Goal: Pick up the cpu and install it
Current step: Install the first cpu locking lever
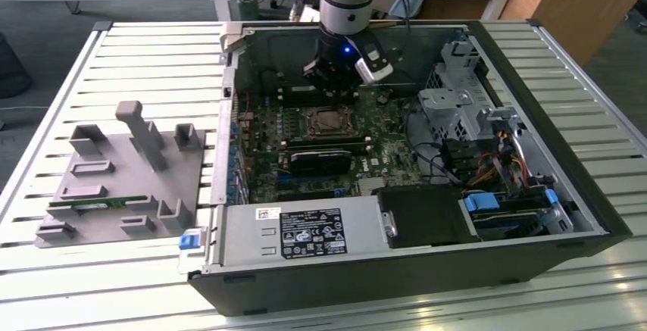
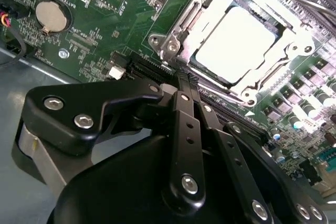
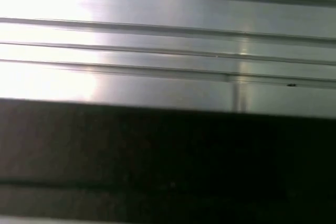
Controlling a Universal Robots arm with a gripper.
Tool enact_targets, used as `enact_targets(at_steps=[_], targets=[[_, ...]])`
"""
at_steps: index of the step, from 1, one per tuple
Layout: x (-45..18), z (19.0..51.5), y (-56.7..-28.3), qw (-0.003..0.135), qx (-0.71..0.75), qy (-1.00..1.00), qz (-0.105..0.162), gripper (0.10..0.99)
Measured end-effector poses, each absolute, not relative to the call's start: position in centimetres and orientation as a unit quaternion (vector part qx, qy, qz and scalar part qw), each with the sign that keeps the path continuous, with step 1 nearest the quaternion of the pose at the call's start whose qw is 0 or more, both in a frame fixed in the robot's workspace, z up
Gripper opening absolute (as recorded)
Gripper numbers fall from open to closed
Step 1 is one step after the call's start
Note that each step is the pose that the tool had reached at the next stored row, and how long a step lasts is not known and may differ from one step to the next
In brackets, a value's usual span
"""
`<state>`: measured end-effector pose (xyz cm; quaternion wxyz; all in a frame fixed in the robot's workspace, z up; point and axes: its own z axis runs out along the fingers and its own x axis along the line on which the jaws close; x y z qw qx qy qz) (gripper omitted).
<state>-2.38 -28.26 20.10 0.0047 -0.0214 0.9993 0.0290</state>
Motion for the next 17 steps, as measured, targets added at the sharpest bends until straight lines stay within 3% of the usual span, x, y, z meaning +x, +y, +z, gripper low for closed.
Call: enact_targets(at_steps=[17], targets=[[-2.2,21.0,-27.9,0.005,-0.021,1.0,0.019,0.106]])
